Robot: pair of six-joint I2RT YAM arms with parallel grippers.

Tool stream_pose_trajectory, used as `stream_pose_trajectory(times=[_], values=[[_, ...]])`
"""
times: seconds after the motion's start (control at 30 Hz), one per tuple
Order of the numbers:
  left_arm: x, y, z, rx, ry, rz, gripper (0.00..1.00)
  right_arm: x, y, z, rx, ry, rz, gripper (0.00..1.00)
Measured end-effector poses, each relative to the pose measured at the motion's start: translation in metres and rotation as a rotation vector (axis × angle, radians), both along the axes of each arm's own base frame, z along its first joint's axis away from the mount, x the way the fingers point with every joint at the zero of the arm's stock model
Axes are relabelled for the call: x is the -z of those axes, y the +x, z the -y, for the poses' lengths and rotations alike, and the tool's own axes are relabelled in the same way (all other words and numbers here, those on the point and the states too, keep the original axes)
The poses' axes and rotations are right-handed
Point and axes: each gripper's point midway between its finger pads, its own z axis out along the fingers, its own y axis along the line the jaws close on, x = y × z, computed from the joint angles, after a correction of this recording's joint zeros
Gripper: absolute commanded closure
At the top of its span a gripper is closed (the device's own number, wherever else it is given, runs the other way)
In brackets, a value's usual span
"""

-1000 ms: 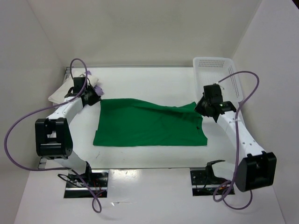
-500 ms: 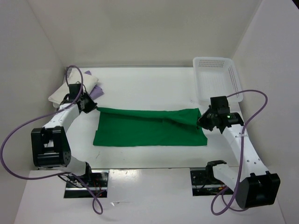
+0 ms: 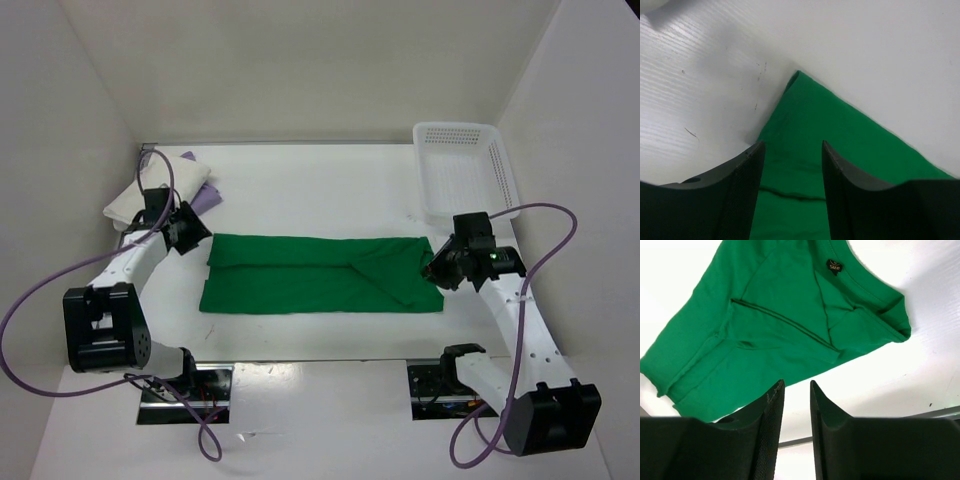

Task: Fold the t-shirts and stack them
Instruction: Fold the 1/3-folded T-shirt at the center of the board.

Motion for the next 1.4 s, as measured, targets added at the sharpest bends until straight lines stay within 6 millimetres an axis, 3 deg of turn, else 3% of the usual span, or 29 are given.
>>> stream_pose_trajectory(times=[0.07, 0.1, 0.13, 0.3, 0.43, 0.53, 0.57, 0.67, 0.8, 0.93, 1.13, 1.4], values=[[-0.004, 0.003, -0.001, -0.002, -0.001, 0.010, 0.42, 0.001, 0.001, -0.001, -0.020, -0.002, -0.004, 0.79], [-0.007, 0.005, 0.000, -0.001, -0.004, 0.016, 0.42, 0.003, 0.003, -0.002, -0.032, -0.001, -0.007, 0.93], [-0.010, 0.006, 0.001, 0.003, -0.009, 0.024, 0.43, 0.006, 0.006, -0.004, -0.048, -0.004, -0.012, 0.97], [-0.018, 0.013, 0.012, 0.044, -0.059, 0.065, 0.48, 0.026, 0.034, -0.030, -0.149, -0.010, -0.016, 1.00], [-0.015, 0.020, 0.029, 0.098, -0.081, 0.076, 0.49, 0.046, 0.056, -0.066, -0.266, -0.016, 0.001, 0.94], [0.001, 0.021, 0.054, 0.168, -0.102, 0.041, 0.49, 0.067, 0.071, -0.085, -0.323, -0.028, -0.021, 0.81], [0.007, 0.020, 0.063, 0.190, -0.110, 0.021, 0.49, 0.074, 0.077, -0.089, -0.331, -0.033, -0.022, 0.75], [0.021, 0.012, 0.083, 0.231, -0.146, -0.013, 0.49, 0.088, 0.093, -0.100, -0.361, -0.040, -0.019, 0.69], [0.035, -0.001, 0.087, 0.238, -0.159, -0.049, 0.49, 0.094, 0.115, -0.109, -0.371, -0.044, 0.006, 0.68], [0.045, -0.009, 0.088, 0.238, -0.164, -0.076, 0.49, 0.097, 0.132, -0.113, -0.368, -0.055, 0.029, 0.65], [0.049, -0.013, 0.089, 0.240, -0.167, -0.086, 0.49, 0.093, 0.142, -0.107, -0.340, -0.101, 0.053, 0.65], [0.050, -0.013, 0.089, 0.243, -0.168, -0.083, 0.49, 0.107, 0.129, -0.100, -0.339, -0.120, 0.015, 0.65]])
